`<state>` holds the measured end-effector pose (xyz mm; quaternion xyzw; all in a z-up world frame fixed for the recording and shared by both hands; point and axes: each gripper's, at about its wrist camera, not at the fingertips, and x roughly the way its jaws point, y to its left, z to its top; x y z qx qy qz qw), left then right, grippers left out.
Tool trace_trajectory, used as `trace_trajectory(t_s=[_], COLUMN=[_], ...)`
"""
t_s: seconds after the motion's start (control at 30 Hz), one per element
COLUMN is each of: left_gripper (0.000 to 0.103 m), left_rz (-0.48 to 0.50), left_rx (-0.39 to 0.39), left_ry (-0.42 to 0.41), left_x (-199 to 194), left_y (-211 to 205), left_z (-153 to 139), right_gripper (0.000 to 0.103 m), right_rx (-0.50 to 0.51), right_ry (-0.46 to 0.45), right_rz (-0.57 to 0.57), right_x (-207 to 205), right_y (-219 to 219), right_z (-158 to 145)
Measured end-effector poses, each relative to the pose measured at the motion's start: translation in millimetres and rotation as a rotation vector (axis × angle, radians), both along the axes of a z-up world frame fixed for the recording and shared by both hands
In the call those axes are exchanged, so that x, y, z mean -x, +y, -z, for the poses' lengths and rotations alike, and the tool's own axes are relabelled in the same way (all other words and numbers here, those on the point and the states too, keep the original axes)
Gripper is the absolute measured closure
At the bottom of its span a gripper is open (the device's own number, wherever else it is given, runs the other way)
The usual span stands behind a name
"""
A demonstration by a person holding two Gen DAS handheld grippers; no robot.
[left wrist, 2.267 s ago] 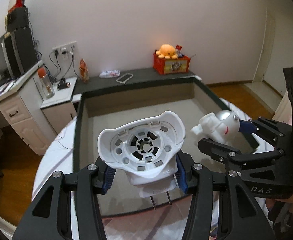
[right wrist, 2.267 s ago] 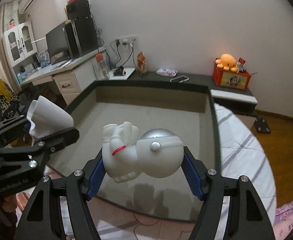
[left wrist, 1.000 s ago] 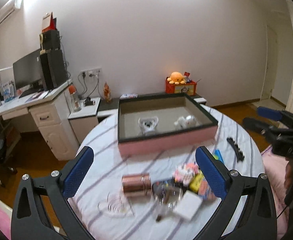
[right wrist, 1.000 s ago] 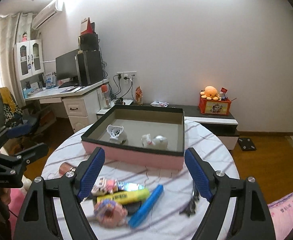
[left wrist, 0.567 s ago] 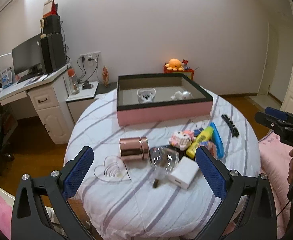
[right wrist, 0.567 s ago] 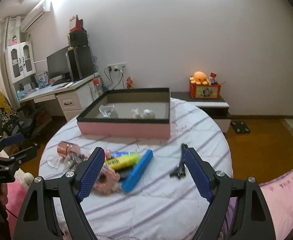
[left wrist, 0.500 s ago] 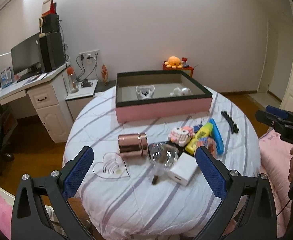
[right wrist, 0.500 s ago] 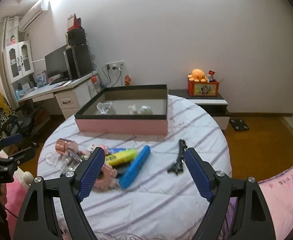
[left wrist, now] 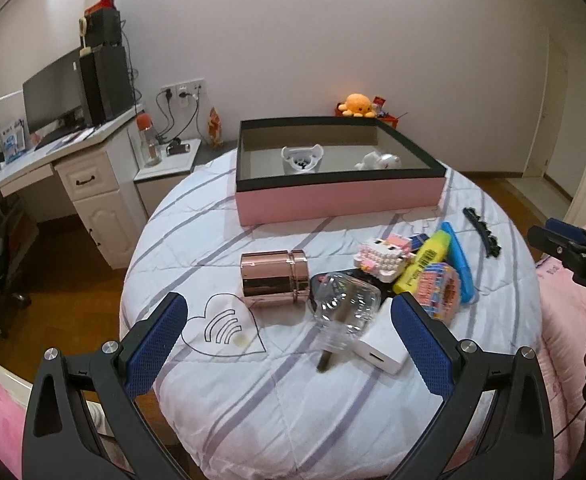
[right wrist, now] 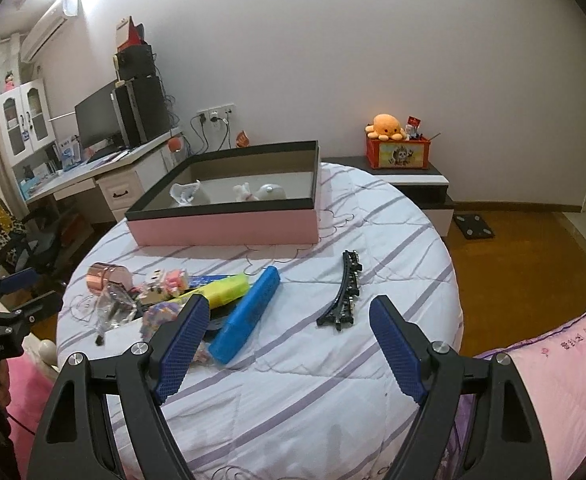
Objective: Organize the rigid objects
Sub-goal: 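Grasp the rose-gold canister with the left tool while the right tool grasps the black track piece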
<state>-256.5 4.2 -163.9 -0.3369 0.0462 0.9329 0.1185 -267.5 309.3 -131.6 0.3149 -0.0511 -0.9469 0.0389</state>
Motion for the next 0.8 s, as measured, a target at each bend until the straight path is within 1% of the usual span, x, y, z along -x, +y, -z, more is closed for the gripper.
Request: trace_trajectory(t_s=[0.23, 0.3, 0.53, 0.67, 0.77, 0.8], left_gripper=[0.0, 0.0, 0.0, 0.0, 0.0, 0.0], left_rz=[-0.049, -0.06, -0.051, -0.057, -0.082, -0.086], left_rx=[0.022, 0.022, 0.012, -0.019, 0.017, 0.017], left_ry=[-0.035, -0.056, -0.089, -0.098, -0.115, -0.126], left_x=[29, 38, 57, 67, 77, 79], left_y=[-9, -13, -8, -9, -8, -9], left_z=[14, 20, 35, 39, 47, 50], right_gripper=[0.019, 0.019, 0.019, 0.019, 0.019, 0.019], right_rx=[0.006, 0.006, 0.025, 0.027, 0.028, 0.028], right_ry=[-0.041, -0.056, -0.099, -0.111, -0.12, -0.123], right_rz=[0.017, 0.023, 0.042, 0.051, 0.058, 0.064], right_x=[20, 26, 41, 46, 49, 50], right_y=[9, 11, 20, 24, 27, 28], right_z=[14, 19, 33, 38, 41, 42])
